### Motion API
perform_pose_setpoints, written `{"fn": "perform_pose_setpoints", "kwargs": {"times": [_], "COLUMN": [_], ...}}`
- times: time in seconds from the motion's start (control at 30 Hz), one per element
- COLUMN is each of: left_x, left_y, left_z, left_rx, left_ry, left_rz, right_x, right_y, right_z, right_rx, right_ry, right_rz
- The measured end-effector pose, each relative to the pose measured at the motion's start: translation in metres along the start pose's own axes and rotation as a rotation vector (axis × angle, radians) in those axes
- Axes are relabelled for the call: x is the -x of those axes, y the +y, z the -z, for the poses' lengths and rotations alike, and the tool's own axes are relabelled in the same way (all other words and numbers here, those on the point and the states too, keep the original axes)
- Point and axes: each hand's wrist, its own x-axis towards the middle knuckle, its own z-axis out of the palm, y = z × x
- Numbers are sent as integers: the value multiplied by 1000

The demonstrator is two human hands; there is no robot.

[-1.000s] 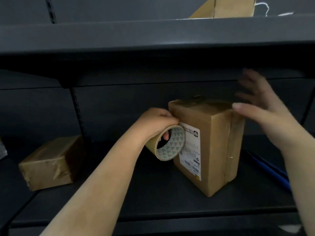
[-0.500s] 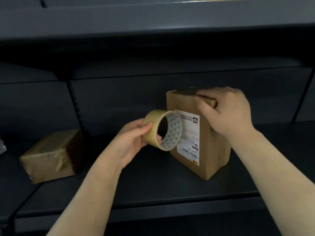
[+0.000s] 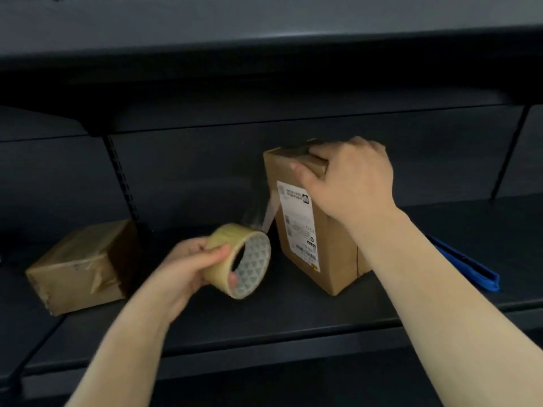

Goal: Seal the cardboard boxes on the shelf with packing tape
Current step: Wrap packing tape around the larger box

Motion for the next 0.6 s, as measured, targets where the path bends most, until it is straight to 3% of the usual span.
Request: {"fn": "perform_pose_setpoints", "kwargs": {"times": [0.13, 0.3, 0.47, 0.6], "left_x": [-8, 0, -9, -11], "left_y": [-12, 1, -7, 2], "left_z": [-21, 9, -3, -5], "left_rx": [-110, 185, -184, -293], "left_ry": [108, -38, 184, 147], "left_rz": [127, -65, 79, 86], "right_x": [-4, -13, -19, -22], "right_y": [10, 21, 28, 37], "right_z": [1, 5, 10, 13], "right_rx": [-16, -80, -129, -207], "right_ry": [-12, -52, -97, -110], "right_rz": [-113, -247, -345, -422]}}
